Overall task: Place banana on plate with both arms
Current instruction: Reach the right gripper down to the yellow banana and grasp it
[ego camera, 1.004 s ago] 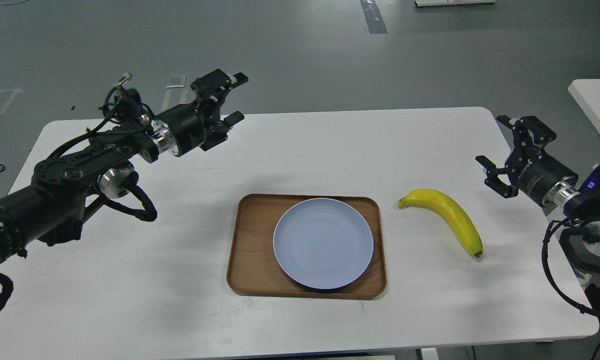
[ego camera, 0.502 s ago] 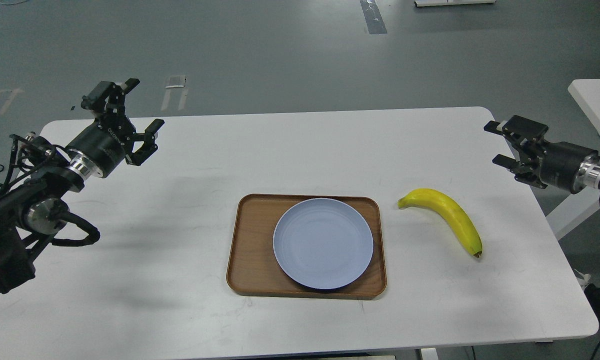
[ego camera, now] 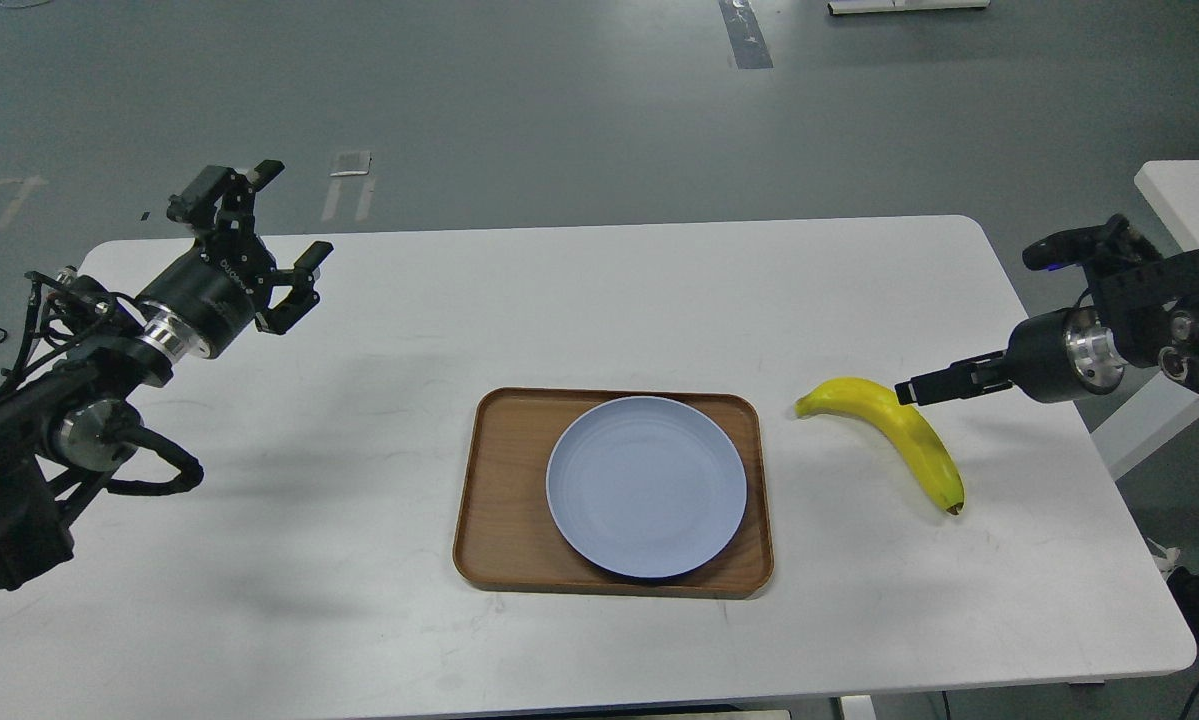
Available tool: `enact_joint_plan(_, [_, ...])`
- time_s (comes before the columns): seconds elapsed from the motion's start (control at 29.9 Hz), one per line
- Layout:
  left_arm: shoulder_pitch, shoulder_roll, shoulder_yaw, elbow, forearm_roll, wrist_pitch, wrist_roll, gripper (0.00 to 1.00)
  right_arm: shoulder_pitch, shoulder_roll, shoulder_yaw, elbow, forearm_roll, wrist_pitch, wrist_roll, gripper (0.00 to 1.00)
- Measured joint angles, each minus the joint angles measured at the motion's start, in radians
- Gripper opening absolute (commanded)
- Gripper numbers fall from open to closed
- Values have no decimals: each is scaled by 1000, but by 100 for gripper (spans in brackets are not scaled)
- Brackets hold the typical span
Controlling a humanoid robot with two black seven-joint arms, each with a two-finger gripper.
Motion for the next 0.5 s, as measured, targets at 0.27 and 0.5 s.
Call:
enact_joint_plan(0.27, [3,6,-9,0,-2,0,0,99,-4,120,-87,-83,-1,0,0,93])
enact_joint_plan(0.5, [3,6,-11,-3,-2,0,0,99,-14,147,-129,-96,-1,0,0,38])
